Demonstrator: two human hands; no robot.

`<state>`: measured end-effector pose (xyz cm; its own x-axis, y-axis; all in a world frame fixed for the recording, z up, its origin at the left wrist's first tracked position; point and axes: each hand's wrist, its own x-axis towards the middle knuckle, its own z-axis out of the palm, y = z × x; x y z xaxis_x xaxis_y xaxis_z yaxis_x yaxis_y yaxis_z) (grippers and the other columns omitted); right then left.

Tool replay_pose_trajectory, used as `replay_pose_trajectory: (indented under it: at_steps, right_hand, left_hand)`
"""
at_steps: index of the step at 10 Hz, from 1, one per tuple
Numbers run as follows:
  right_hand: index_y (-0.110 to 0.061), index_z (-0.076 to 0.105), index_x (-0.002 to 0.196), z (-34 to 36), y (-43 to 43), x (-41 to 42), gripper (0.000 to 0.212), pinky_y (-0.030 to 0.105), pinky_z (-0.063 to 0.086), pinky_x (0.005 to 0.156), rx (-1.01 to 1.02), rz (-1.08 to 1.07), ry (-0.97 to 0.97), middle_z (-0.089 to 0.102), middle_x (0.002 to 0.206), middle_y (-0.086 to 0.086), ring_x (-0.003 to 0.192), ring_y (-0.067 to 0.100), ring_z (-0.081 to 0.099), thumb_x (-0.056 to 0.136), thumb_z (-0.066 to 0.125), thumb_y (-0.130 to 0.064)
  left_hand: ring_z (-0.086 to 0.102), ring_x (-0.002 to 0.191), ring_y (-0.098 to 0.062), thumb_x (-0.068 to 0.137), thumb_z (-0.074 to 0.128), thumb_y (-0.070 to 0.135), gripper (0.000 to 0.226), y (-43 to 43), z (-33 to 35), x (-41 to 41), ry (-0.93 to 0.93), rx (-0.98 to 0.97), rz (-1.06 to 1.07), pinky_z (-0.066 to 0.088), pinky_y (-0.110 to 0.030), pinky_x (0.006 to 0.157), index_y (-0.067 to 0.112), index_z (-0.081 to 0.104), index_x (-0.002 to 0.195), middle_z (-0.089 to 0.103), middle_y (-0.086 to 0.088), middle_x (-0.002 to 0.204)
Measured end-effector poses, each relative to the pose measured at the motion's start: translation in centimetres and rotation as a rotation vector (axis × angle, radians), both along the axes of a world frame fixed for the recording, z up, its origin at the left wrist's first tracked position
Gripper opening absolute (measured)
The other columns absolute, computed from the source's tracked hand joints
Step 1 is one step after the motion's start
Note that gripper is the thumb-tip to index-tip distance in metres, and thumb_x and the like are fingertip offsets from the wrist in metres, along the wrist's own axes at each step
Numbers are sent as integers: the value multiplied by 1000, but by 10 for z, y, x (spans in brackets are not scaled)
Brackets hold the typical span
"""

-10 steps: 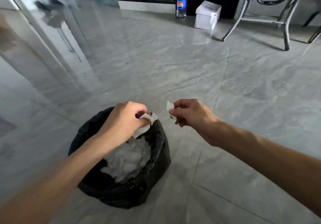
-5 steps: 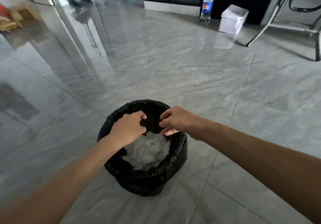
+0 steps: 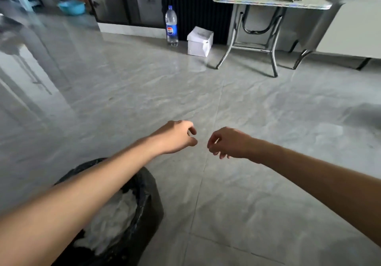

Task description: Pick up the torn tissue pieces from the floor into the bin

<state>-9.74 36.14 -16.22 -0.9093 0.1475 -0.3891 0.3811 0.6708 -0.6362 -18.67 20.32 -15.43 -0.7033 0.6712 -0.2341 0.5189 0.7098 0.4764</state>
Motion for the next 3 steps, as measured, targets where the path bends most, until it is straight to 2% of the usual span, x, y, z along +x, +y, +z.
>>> replay_pose_trajectory:
  at_steps: [1, 2, 3]
  right_hand:
    - [-10, 69, 83, 21, 42, 10, 12, 19, 49, 52, 110, 0, -24, 69, 80, 5, 59, 15, 63, 81, 57, -13]
    - [-21, 62, 75, 79, 90, 16, 7, 33, 56, 76, 232, -25, -29, 68, 94, 7, 78, 24, 66, 81, 59, -17]
    - [-24, 63, 83, 136, 114, 19, 2, 40, 53, 86, 336, -51, -43, 66, 106, 7, 93, 28, 64, 82, 61, -23]
  left_hand:
    - [57, 93, -17, 82, 61, 36, 33, 42, 24, -3, -23, -49, -77, 41, -26, 70, 24, 61, 113, 64, 1, 113]
    - [58, 100, -21, 84, 61, 32, 32, 90, 84, -6, -11, -73, -134, 45, -27, 79, 19, 62, 114, 64, -3, 116]
    - [59, 103, -23, 85, 61, 31, 31, 117, 143, -7, 8, -131, -169, 47, -29, 85, 17, 63, 112, 65, -5, 117]
